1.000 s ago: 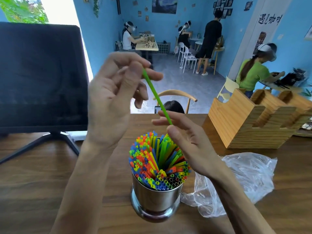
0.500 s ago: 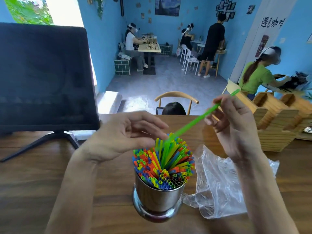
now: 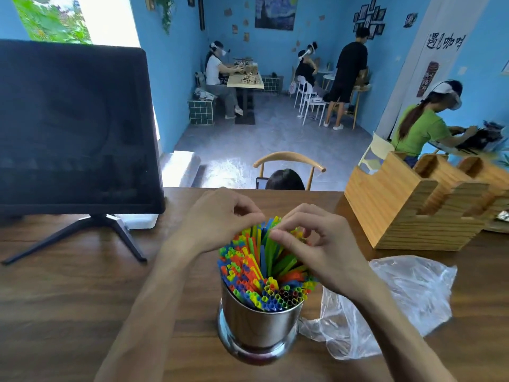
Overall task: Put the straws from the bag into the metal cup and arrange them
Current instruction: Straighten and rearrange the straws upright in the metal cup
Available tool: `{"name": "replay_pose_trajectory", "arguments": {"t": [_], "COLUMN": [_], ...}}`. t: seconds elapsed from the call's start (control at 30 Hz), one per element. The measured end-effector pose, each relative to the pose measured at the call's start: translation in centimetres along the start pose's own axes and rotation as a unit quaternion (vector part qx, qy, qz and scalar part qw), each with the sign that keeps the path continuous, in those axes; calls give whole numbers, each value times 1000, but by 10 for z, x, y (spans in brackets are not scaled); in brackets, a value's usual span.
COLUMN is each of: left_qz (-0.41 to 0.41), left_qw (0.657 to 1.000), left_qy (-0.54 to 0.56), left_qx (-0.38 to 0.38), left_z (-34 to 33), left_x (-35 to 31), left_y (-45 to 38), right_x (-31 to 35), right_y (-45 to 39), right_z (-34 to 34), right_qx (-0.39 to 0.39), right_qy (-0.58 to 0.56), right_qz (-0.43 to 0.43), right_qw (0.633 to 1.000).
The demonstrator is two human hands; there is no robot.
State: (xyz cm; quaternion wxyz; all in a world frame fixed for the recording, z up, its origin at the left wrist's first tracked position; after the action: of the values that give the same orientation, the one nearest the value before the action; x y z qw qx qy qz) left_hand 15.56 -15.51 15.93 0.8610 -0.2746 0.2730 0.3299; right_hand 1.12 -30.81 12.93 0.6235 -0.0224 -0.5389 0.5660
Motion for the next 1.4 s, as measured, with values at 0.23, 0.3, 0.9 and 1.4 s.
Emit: {"name": "replay_pose_trajectory", "arguments": {"t": [0.23,0.3,0.9,1.4], "left_qz": [13,16,-19,-204], "left_qw": [999,998,995,881], "left_qy": [37,42,8,299], "left_qx": [36,48,97,-303], "left_z": [5,3,11,68], "left_x": [-3,-3,-12,-76], "left_y": [-8,-9,-18,9], "right_x": [2,3,-2,28], "right_y": [-3,-4,-1,-37], "right_z": [6,7,9,-9], "right_qx": [-10,-9,-3,92], "right_qy": [-58,-59,-61,-149], "right_qz": [-66,-70,-104,-56], "right_qw": [996,996,993,983]}}
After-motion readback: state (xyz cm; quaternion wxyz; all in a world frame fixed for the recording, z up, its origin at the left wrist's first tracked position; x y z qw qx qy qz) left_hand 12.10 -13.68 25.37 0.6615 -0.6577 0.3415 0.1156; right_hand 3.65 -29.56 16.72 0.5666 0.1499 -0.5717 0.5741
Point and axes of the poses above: each hand's wrist, its own y-axis away from the middle knuckle, its own z-axis out of the back of the hand, x = y × z, the point moved 1 cm from there along -y, towards the middle knuckle, and after that the axes turned 13 degrees about -x, right-handed, at the moved point
